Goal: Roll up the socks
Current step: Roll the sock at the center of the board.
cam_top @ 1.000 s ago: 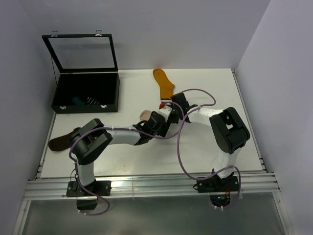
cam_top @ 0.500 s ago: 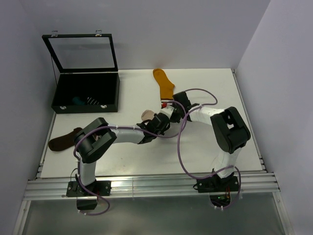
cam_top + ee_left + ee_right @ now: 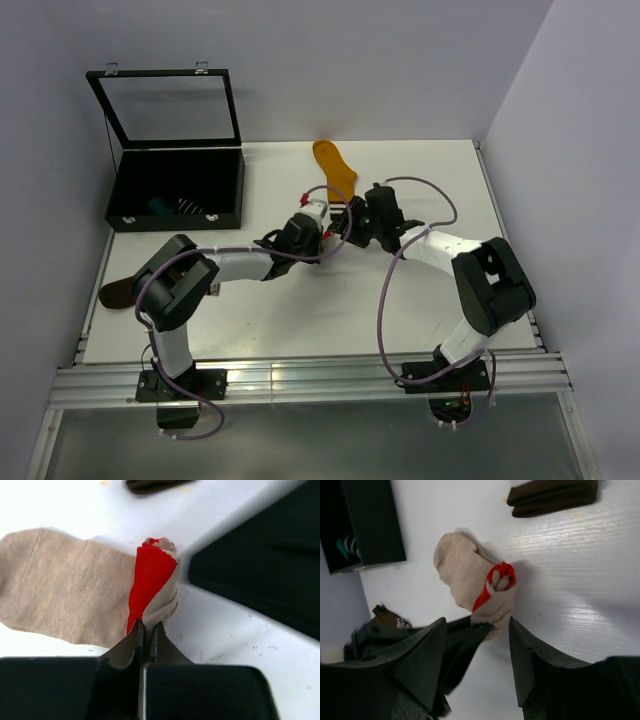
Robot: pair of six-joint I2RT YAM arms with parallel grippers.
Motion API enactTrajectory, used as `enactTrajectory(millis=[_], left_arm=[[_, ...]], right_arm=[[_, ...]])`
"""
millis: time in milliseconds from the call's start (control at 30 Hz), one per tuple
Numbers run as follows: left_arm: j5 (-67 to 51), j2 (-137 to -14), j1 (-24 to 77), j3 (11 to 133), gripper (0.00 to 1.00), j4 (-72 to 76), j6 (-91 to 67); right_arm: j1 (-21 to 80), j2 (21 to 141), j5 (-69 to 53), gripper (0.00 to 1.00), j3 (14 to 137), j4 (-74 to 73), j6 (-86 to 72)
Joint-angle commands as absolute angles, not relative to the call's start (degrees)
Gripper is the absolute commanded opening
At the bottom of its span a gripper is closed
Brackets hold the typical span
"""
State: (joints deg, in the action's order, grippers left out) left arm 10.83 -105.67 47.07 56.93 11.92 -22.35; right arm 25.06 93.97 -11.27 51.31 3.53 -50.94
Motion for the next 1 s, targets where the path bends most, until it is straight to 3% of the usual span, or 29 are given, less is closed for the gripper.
enactTrajectory(millis=[0, 133, 533, 967], left_arm=[[-2.7, -103.1, 41.8, 54.1, 0.0, 12.9, -30.2], [-11.0, -103.7, 37.3, 52.3, 0.0, 14.5, -35.8], [-28.5, -108.9, 27.1, 47.2, 0.0, 22.6, -50.4], [-27.5, -112.1, 26.4, 51.1, 0.01, 15.6, -49.7]], right_arm=[[24.4, 90.0, -10.8, 0.61, 48.2, 12.1, -52.6], [24.4, 89.9, -12.2, 0.67, 45.6, 16.2, -53.5], [26.2, 98.2, -15.1, 0.68, 44.7, 24.5, -57.2], [27.2, 106.2, -15.3, 0.66, 47.1, 26.9, -58.6]])
